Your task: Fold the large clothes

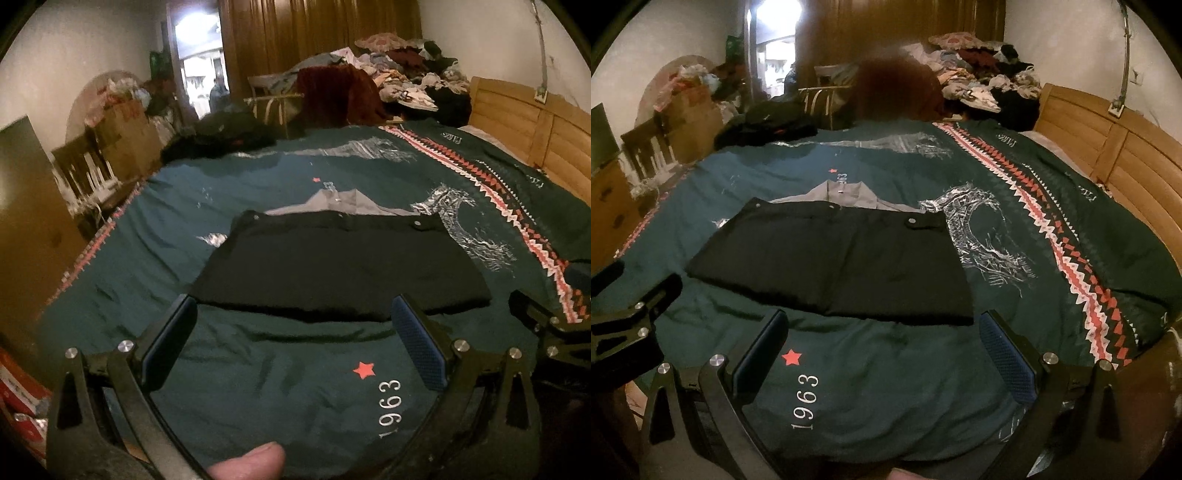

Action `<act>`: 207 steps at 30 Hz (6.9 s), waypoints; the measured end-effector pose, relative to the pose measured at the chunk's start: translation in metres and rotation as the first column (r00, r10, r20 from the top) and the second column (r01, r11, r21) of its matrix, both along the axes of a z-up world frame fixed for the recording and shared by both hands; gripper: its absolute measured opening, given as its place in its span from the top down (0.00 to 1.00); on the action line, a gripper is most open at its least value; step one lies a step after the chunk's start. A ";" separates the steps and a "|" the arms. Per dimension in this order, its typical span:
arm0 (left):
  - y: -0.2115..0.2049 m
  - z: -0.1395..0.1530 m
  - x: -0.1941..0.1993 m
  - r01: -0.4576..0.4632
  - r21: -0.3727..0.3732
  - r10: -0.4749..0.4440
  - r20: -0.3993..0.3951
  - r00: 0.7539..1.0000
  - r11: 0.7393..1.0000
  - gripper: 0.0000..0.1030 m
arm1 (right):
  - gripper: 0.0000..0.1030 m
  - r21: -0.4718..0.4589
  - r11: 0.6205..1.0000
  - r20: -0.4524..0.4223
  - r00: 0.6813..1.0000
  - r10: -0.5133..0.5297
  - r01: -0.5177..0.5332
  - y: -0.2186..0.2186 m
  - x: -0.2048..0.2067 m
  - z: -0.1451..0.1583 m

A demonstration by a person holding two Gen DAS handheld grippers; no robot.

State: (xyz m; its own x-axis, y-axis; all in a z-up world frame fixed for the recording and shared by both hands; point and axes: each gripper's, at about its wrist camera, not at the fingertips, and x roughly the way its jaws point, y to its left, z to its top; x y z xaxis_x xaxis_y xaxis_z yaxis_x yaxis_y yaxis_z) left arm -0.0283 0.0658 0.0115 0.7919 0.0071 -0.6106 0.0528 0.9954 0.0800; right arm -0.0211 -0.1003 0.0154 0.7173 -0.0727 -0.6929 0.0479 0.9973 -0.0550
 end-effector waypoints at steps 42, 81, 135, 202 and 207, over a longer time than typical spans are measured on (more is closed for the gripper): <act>-0.016 -0.002 0.000 0.046 -0.001 -0.046 -0.025 0.999 0.999 0.00 | 0.00 -0.076 0.996 0.060 0.998 -0.031 0.036 -0.003 -0.012 0.003; 0.113 -0.196 0.075 -0.237 0.009 0.226 -0.330 0.916 0.972 0.00 | 0.00 -0.083 0.994 -0.293 0.955 0.043 -0.070 -0.060 0.048 -0.187; 0.121 -0.200 0.076 -0.138 -0.019 0.127 -0.293 0.948 0.990 0.00 | 0.00 0.031 0.992 -0.285 0.950 0.128 -0.124 -0.091 0.051 -0.237; 0.120 -0.200 0.075 -0.142 -0.022 0.130 -0.296 0.946 0.990 0.00 | 0.00 0.024 0.993 -0.279 0.953 0.121 -0.119 -0.090 0.048 -0.235; 0.120 -0.200 0.074 -0.143 -0.024 0.130 -0.296 0.946 0.989 0.00 | 0.00 0.024 0.993 -0.277 0.953 0.121 -0.119 -0.090 0.048 -0.236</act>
State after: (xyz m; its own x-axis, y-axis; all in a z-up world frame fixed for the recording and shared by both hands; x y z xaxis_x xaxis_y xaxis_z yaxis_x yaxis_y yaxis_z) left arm 0.0456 0.1860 -0.1883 0.5714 0.0704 -0.8177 -0.0694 0.9969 0.0373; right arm 0.0268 -0.1898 -0.2201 0.4996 0.0076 -0.8662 -0.0884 0.9952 -0.0423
